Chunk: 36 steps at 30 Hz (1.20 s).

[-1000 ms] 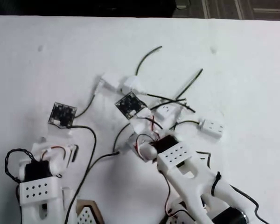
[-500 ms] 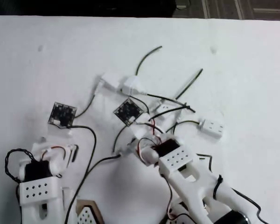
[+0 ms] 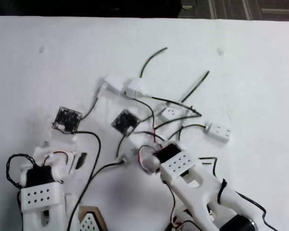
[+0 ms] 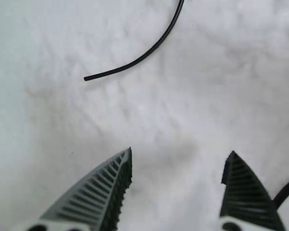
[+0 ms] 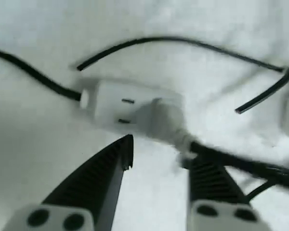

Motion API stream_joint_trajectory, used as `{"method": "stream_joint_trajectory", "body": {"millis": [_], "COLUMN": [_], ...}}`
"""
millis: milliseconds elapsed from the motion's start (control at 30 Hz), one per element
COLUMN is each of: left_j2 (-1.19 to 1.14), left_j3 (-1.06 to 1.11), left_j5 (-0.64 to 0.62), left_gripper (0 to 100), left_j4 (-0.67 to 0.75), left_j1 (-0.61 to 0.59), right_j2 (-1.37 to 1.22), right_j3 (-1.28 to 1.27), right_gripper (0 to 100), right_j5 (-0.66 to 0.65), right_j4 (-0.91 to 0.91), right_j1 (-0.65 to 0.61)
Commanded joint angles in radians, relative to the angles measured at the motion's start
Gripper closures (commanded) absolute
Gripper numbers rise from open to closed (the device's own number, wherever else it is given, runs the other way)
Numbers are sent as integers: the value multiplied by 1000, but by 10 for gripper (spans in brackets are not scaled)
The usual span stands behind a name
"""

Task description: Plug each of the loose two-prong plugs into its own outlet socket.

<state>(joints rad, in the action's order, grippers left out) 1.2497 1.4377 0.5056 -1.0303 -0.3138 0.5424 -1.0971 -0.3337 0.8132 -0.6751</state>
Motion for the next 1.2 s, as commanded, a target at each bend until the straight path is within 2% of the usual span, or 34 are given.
{"method": "stream_joint_trajectory", "body": {"millis": [0, 133, 267, 367, 433, 533, 633, 733, 933, 1033, 1167], "left_j2": [13, 13, 13, 13, 13, 13, 12, 8, 4, -53, -297], "left_j3": [-17, -17, -15, -18, -17, -28, -86, -173, -311, -347, -431], "left_j5": [-32, -37, -37, -34, -32, -31, -35, -32, -40, -83, -87], "left_gripper": [688, 688, 688, 688, 688, 684, 683, 683, 682, 682, 682], "left_j4": [17, 17, 17, 17, 15, -5, -71, -160, -256, -250, -169], "left_j1": [-1, -1, -1, 16, 59, 134, 228, 331, 558, 630, 685], "right_j2": [108, 274, 437, 541, 605, 696, 789, 877, 980, 964, 901], "right_j3": [124, 273, 370, 374, 354, 311, 284, 241, 181, 180, 180], "right_gripper": [740, 736, 736, 737, 741, 829, 989, 950, 981, 981, 981], "right_j5": [18, 109, 117, 118, 176, 331, 402, 399, 399, 400, 399], "right_j4": [186, 369, 513, 582, 621, 630, 628, 625, 562, 552, 532], "right_j1": [-35, -68, -59, -8, 58, 173, 263, 341, 409, 453, 527]}}
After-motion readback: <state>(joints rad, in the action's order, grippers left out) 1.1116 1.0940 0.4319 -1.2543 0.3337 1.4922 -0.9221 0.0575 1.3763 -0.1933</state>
